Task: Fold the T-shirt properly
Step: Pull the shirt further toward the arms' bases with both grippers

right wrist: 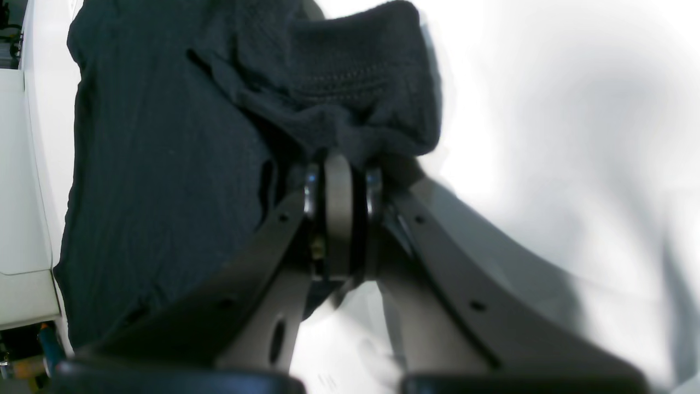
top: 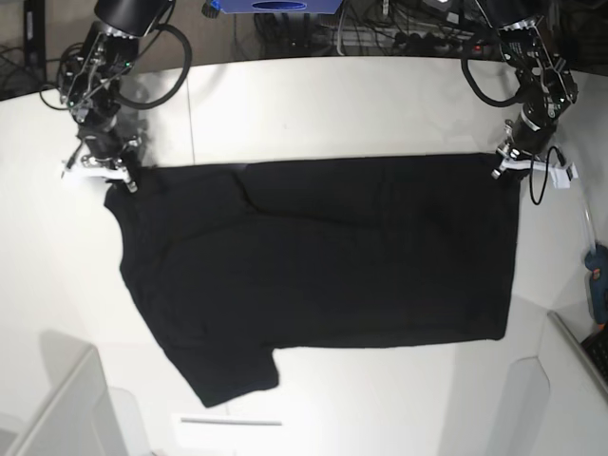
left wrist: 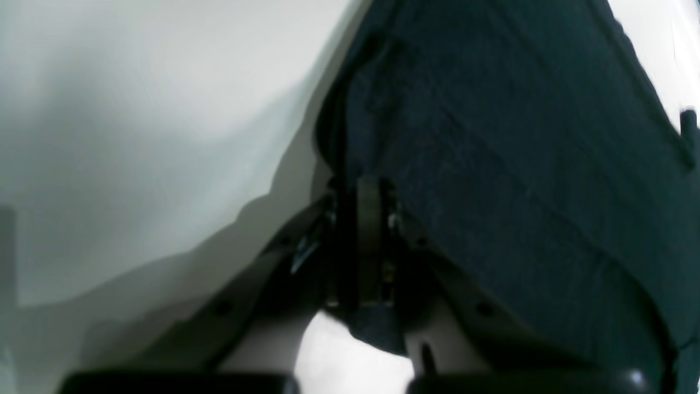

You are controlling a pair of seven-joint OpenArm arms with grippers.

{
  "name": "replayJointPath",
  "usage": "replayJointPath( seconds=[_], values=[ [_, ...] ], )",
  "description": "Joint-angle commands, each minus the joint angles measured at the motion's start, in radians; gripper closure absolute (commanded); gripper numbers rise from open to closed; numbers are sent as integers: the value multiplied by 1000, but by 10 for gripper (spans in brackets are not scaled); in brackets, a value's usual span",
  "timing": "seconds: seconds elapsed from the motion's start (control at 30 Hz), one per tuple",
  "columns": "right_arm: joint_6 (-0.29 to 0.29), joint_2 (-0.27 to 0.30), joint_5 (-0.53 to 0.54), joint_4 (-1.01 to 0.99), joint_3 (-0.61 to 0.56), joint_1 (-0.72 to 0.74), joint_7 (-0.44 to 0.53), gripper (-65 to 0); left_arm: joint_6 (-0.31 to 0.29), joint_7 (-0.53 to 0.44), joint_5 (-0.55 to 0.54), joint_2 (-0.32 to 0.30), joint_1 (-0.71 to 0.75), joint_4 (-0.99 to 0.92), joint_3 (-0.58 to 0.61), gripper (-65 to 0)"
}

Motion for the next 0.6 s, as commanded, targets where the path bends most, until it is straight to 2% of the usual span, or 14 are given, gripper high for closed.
replayJointPath(
  seconds=[0.0,0.17,0.43,0.57],
  values=[
    [-1,3,-9,12,2,-10,-11,0,1,-7,-3,-23,9,16,-5,0],
    [-1,-1,-10,84,2,-55,-11,0,1,-7,-8,-53,41,18,-5,0],
    [-3,-11,-9,201,2,-162,-17,0,-2,-6,-8,-56,108,68,-3,0],
    [-3,-20,-9,255,2,-224,-14,0,-42,-6,-8,-52,176,159,-3,0]
  ],
)
